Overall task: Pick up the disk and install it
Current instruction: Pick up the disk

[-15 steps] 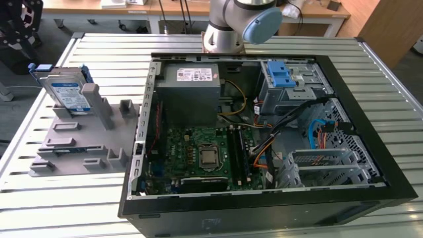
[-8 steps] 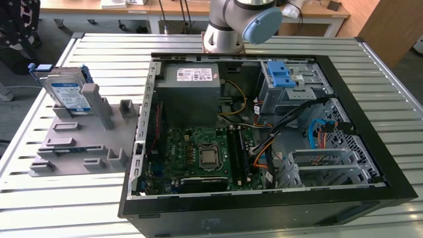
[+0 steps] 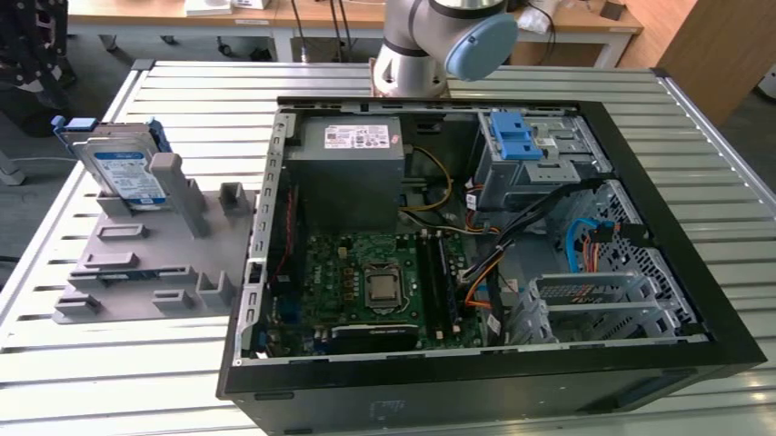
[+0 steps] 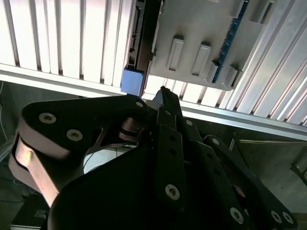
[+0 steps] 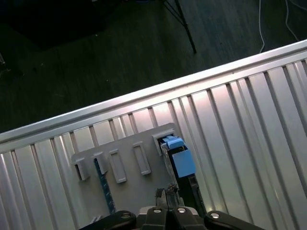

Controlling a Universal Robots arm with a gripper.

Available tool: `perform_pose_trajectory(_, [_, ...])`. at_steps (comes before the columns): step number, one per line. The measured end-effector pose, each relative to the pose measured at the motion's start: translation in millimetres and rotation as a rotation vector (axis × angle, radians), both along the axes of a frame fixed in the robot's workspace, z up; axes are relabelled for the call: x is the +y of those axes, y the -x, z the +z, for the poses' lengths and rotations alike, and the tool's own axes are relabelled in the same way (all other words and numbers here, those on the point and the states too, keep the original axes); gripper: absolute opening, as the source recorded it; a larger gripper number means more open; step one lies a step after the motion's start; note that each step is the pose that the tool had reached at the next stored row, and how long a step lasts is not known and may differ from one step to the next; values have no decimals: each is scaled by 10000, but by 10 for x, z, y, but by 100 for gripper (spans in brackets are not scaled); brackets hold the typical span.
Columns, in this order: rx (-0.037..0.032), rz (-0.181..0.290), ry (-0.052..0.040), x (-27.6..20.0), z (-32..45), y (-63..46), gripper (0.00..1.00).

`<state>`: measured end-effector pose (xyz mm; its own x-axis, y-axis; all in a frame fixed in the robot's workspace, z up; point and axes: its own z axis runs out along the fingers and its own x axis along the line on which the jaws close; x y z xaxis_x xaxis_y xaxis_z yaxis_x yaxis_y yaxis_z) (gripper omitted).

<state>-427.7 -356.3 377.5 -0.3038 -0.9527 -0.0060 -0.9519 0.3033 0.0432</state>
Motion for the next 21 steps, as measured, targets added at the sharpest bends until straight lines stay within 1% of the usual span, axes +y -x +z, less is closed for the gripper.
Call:
perform_pose_trajectory(1, [-7,174,0,0,0,0,11])
perform_pose_trajectory(2, [-31,291,2,0,0,0,11])
perform_pose_trajectory(3, [-102,338,2,1,-3,1,11])
perform_pose_trajectory(4, [-193,347,3,1,-7,3,11])
perform_pose_trajectory(5, [-252,358,4,0,-10,4,11])
perform_pose_trajectory(6, [-278,387,3,0,-13,4,11])
perform_pose_trajectory(8, [-286,593,-5,0,-17,4,11])
perform_pose_trajectory(16, [-285,2027,-27,0,-29,5,11])
perform_pose_trajectory(17, [-285,2105,-28,0,-29,5,11])
perform_pose_trajectory(21, [-285,2120,-28,0,-29,5,11])
